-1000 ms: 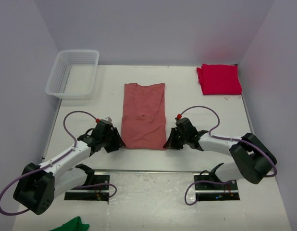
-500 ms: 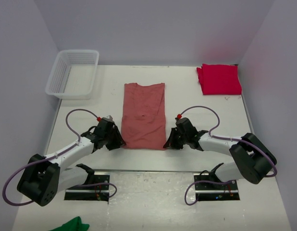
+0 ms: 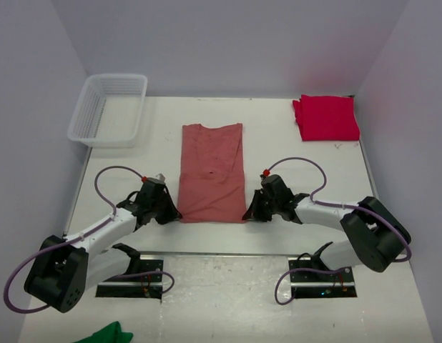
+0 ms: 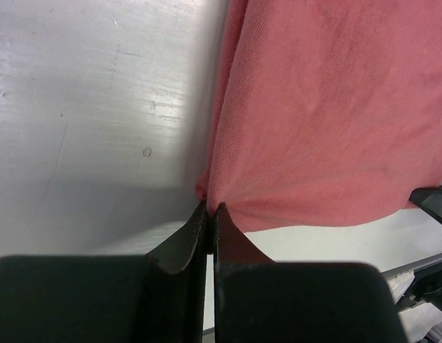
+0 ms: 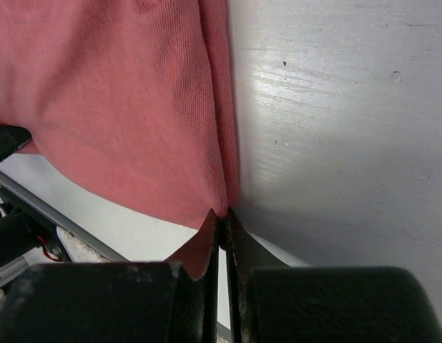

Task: Fold and stack the t-shirts
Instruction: Grab one side of the 2/3 rectangular tshirt with both arms

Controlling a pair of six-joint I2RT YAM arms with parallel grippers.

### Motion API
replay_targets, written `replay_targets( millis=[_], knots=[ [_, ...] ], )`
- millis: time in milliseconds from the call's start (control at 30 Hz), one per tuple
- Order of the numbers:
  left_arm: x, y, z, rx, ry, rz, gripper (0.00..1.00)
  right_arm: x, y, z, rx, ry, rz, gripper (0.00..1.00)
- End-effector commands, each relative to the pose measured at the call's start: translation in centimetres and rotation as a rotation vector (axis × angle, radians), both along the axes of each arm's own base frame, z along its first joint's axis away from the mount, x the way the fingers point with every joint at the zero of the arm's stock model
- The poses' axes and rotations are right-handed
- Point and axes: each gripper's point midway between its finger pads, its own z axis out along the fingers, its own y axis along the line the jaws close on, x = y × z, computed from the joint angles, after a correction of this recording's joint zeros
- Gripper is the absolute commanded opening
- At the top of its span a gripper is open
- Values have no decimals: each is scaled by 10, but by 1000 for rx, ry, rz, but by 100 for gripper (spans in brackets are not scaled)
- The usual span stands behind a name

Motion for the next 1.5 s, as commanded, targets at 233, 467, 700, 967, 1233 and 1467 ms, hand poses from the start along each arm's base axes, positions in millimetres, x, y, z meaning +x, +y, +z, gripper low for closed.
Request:
replay_targets(
  millis=[233,467,700,967,1233,1467],
  knots=[
    [-17,1,9,-5,18,-82,0,-23,-26,-29,-162,54,45,0],
    [-25,0,17,-26,2,-123,0,-21,-24,-13,-151,-8,64,0],
    [-17,-5,34,-45,-44,-129,0,-14,-23,13,-140,-77,70,0],
    [-23,-10,36,-75,-37,-161,0,-16,-22,23,-136,-90,95,0],
    [-40,-16,37,-121,-12,-202,0,-34,-17,23,-123,-77,120,0],
    [-45,-18,63,-149,-42,-208,0,-55,-9,44,-122,-100,145,0]
  ],
)
